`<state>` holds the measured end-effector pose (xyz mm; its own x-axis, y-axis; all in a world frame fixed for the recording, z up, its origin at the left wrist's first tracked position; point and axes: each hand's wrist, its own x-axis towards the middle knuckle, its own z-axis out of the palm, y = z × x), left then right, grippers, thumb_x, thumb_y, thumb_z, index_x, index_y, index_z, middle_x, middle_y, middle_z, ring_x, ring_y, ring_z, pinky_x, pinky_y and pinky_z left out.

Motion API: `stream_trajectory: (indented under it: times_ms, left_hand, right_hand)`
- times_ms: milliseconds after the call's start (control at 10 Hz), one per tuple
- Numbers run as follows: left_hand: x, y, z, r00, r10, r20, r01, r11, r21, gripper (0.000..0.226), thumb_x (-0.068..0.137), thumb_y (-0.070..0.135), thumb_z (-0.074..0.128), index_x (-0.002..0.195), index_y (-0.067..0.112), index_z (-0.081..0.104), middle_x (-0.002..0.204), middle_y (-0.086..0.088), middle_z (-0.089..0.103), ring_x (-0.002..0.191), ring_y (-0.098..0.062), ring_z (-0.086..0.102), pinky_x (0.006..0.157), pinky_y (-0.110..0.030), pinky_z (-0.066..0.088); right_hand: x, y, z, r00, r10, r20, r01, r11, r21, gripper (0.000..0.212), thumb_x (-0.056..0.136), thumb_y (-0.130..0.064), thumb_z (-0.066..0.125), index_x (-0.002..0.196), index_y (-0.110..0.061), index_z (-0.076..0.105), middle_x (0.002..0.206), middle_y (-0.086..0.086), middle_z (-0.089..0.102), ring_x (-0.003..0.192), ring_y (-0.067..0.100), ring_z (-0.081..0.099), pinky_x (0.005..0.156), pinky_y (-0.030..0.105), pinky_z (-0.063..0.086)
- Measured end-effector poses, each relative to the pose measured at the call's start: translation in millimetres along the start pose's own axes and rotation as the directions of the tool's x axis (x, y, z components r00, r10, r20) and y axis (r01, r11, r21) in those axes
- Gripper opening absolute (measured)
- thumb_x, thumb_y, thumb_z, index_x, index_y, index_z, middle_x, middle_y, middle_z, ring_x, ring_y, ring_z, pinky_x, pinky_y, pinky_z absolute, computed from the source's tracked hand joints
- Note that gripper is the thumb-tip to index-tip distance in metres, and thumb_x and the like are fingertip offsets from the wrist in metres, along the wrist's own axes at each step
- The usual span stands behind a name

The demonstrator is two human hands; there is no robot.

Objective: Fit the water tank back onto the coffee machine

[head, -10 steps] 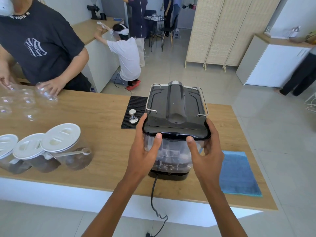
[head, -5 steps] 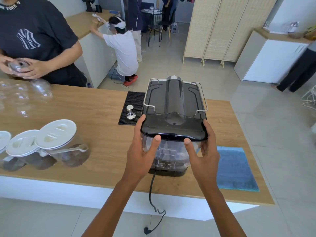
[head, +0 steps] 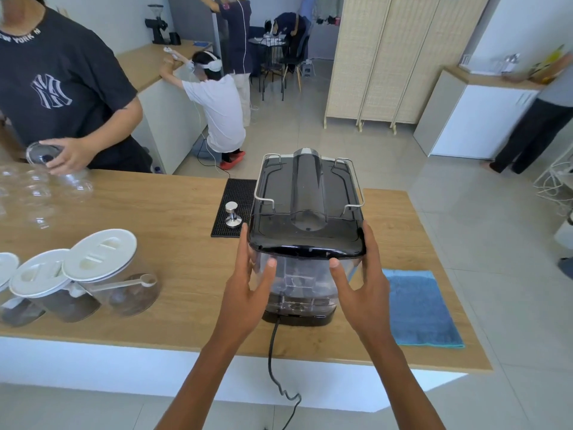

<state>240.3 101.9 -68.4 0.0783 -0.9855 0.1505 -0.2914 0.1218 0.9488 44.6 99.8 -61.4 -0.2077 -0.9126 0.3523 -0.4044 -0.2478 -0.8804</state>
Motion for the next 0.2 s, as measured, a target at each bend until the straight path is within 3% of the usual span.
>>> stream_trajectory:
  times_ms: [100, 200]
  left_hand:
    - [-7.4, -17.9, -10.1, 0.997, -0.015, 0.077, 0.012, 0.999, 0.042, 0.084, 0.093, 0.052, 0.05, 0.156, 0.049, -0.006, 0.156, 0.04, 0.018, 0.145, -0.002, 0.028, 0.114, -0.024, 0.028]
    - [-10.7, -45.0, -23.4, 0.992, -0.018, 0.127, -0.007, 0.98, 0.199, 0.09, 0.09, 0.053, 0.059, 0.154, 0.052, -0.004, 0.149, 0.054, 0.012, 0.144, 0.015, 0.018, 0.12, -0.023, 0.021]
  right_hand:
    - [-4.3, 15.3, -8.9, 0.999, 0.023, 0.047, -0.02, 0.998, -0.051, 0.085, 0.09, -0.056, 0.058, 0.157, -0.05, 0.007, 0.167, -0.021, 0.022, 0.154, 0.005, 0.027, 0.119, 0.022, 0.029]
    - [-12.4, 38.2, -14.5, 0.997, 0.051, 0.064, -0.038, 0.981, -0.191, 0.085, 0.09, -0.062, 0.055, 0.159, -0.047, 0.006, 0.167, -0.019, 0.023, 0.152, 0.01, 0.033, 0.111, 0.028, 0.041]
